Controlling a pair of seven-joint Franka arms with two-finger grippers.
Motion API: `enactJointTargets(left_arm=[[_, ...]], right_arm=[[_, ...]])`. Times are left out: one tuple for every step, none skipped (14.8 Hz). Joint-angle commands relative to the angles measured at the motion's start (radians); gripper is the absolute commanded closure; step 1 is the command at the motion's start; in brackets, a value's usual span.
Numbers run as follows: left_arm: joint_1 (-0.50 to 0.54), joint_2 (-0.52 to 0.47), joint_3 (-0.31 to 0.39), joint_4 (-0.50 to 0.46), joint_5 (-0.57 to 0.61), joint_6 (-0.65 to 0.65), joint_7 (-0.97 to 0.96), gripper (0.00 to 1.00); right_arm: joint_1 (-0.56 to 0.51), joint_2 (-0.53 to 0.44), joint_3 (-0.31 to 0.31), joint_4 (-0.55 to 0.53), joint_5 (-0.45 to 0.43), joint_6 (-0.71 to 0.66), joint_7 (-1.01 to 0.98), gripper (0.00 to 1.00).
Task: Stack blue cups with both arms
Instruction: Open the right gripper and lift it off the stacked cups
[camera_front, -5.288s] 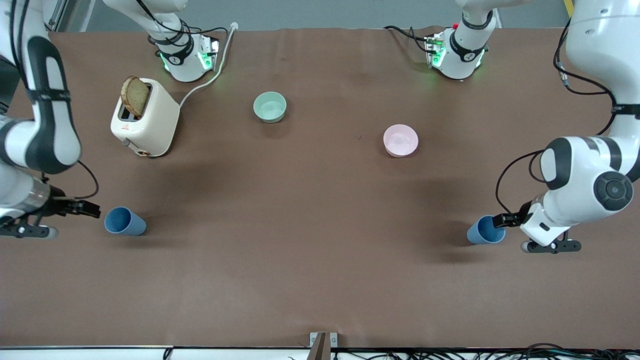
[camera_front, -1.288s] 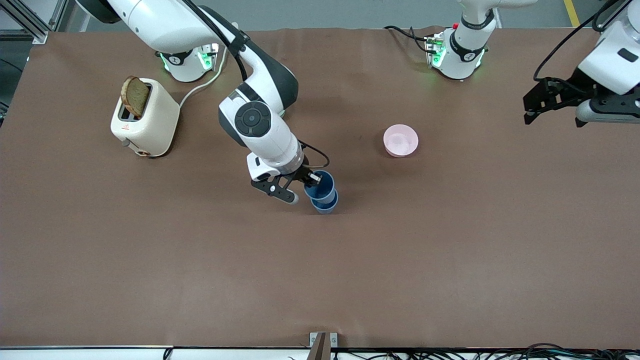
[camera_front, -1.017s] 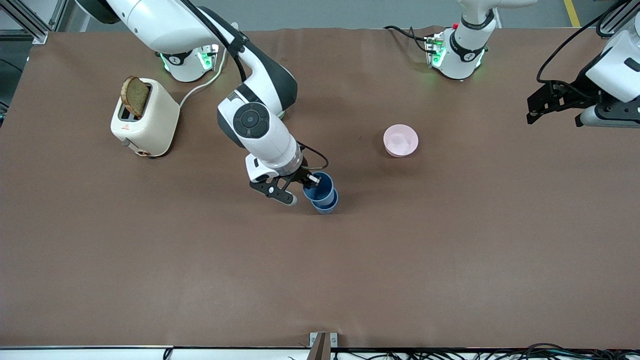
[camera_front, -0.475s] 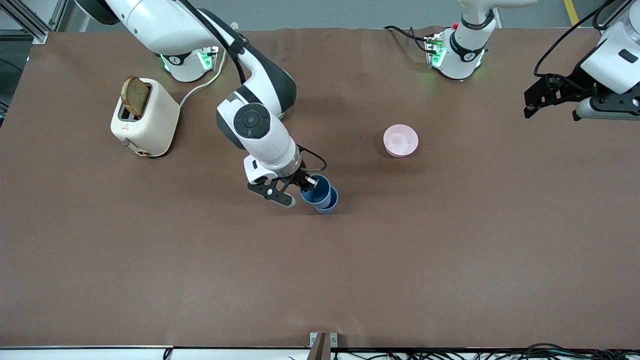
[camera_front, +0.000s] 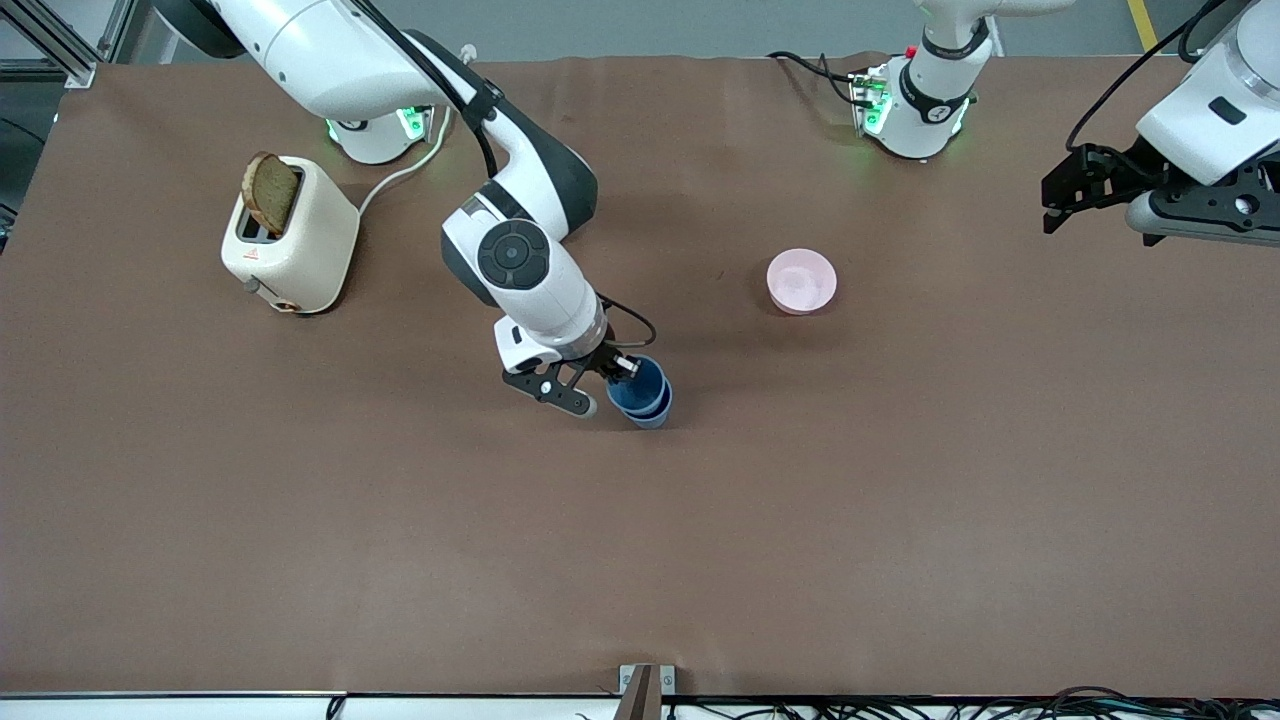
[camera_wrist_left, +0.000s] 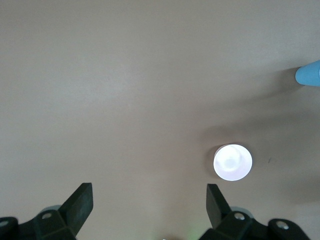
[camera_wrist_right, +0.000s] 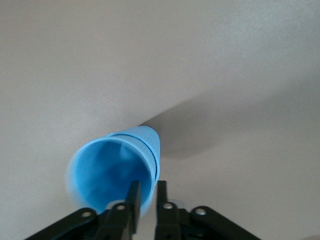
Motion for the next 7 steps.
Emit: enactJointTargets(left_arm=[[0.013, -0.023, -0.008, -0.017, 0.012, 0.004, 0.023, 0.00], [0.013, -0.023, -0.008, -0.017, 0.012, 0.004, 0.023, 0.00], [0.013, -0.023, -0.008, -0.017, 0.009, 0.002, 0.023, 0.00], [0.011, -0.023, -0.008, -0.017, 0.008, 0.004, 0.022, 0.00], [0.011, -0.023, -0.008, -0.017, 0.008, 0.004, 0.020, 0.00], [0.011, -0.023, -0.008, -0.016, 0.006, 0.004, 0.022, 0.00], [0.011, -0.023, -0.008, -0.017, 0.006, 0.004, 0.013, 0.00]], right_arm=[[-0.007, -0.001, 0.010, 0.015, -0.028, -0.004, 0.007, 0.00], [-0.010, -0.007, 0.010, 0.027, -0.028, -0.009, 0.007, 0.00], [-0.010, -0.016, 0.009, 0.041, -0.034, -0.012, 0.007, 0.00], [-0.023, -0.051, 0.007, 0.038, -0.060, -0.018, 0.007, 0.00], [-0.056, -0.100, 0.007, 0.026, -0.077, -0.041, 0.004, 0.00], [-0.087, -0.139, 0.007, 0.026, -0.089, -0.102, -0.002, 0.00], [-0.130, -0.179, 0.007, 0.026, -0.115, -0.166, -0.031, 0.00]])
